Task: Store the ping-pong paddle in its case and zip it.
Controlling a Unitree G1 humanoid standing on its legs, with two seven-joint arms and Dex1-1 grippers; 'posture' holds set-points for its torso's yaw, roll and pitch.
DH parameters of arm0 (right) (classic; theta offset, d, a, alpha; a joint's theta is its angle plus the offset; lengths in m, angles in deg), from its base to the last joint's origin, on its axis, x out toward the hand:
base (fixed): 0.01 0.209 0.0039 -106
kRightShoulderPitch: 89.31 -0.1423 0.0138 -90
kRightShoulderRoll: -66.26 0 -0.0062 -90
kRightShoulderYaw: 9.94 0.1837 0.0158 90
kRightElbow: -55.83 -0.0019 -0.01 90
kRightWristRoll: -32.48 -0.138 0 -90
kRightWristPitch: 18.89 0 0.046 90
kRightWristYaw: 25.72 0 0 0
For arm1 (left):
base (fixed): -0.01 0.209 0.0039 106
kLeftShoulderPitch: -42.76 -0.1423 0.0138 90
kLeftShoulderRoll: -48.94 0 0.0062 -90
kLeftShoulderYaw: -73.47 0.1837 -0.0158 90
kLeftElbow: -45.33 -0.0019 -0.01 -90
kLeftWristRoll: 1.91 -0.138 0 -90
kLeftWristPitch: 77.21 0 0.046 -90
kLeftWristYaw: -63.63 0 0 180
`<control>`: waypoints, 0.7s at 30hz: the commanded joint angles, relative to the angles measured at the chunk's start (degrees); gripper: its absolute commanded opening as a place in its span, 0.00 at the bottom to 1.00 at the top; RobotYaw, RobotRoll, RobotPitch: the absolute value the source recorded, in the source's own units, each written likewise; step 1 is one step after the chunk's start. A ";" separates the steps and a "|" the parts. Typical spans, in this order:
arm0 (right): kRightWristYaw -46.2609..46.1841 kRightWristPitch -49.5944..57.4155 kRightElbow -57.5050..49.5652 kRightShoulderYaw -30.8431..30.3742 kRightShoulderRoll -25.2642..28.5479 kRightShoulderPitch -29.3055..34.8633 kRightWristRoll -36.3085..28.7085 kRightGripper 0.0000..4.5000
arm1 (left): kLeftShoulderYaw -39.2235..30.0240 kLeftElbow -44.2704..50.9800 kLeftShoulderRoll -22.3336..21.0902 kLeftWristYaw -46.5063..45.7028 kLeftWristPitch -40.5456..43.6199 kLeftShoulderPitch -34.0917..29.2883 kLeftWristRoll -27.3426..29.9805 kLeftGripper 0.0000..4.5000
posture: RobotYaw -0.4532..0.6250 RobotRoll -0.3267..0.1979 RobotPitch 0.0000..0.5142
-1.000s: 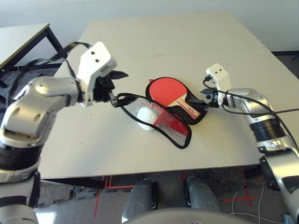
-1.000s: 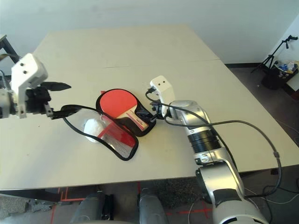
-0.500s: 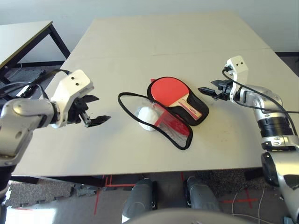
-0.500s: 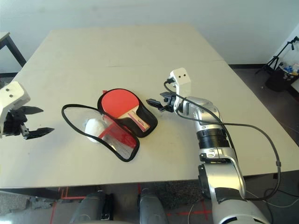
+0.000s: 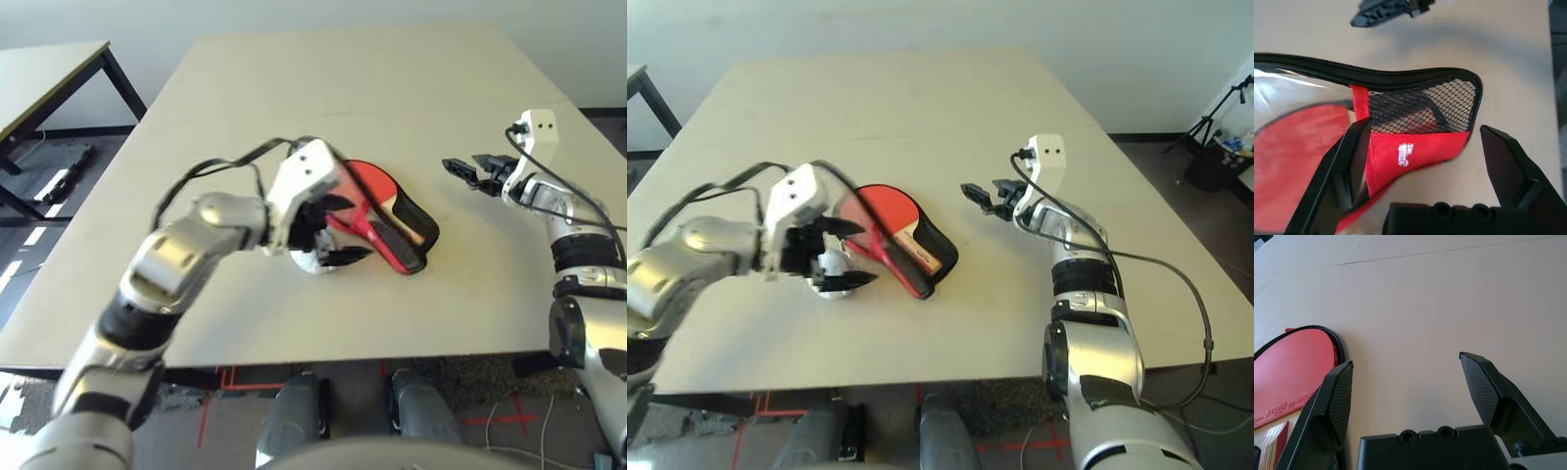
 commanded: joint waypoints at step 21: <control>15.14 17.71 -7.14 -10.55 0.75 4.22 -0.75 0.99 | -4.65 3.87 -11.60 5.87 1.74 -2.69 -1.34 1.00 | 0.47 0.62 0.13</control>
